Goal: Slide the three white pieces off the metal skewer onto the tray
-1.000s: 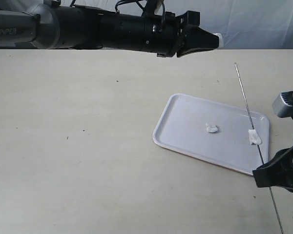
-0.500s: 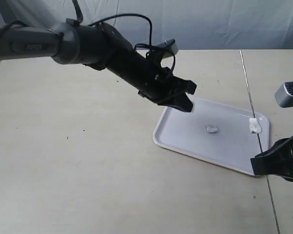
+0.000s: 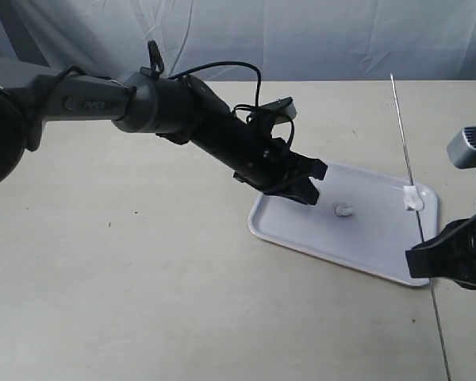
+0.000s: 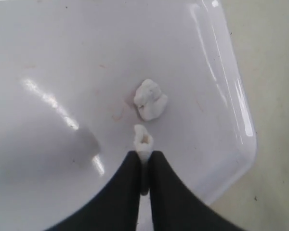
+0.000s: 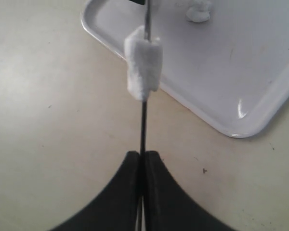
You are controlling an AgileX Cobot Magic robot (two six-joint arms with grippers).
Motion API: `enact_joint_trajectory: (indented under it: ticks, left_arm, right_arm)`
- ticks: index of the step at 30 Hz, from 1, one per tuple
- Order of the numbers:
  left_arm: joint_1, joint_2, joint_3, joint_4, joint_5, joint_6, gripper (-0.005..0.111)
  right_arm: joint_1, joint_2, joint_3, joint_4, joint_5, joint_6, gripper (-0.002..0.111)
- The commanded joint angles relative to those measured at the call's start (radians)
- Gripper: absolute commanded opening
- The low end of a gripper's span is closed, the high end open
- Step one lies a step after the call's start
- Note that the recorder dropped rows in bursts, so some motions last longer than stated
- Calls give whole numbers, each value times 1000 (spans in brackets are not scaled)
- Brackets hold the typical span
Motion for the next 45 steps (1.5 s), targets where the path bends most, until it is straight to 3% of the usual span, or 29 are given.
enact_joint_trajectory:
  ticks: [1, 5, 10, 16, 18, 25, 36, 45]
  left_arm:
    - [-3, 1, -3, -17, -39, 13, 20]
    - [-3, 1, -3, -17, -59, 17, 31]
    - [9, 1, -3, -85, 13, 44, 33]
    - [86, 1, -3, -417, 455, 349, 33]
    - [109, -9, -1, -489, 455, 385, 33]
    - [135, -35, 2, -496, 455, 366, 33]
    - [20, -104, 2, -495, 455, 411, 33]
    - [4, -169, 2, -481, 455, 430, 33]
  right_arm:
    - [-1, -24, -5, 2, -16, -7, -1]
    - [-1, -54, -5, 12, -10, -7, -1]
    - [-1, -98, -5, 47, -10, -50, -1]
    - [-1, -147, -5, 52, -34, -54, -1]
    - [-1, -162, -5, 52, -48, -54, -1]
    - [-1, -183, -5, 25, -63, -47, -1]
    - [-1, -173, -5, 28, -105, -38, -1]
    - [-2, -171, -5, -114, -121, 110, -1]
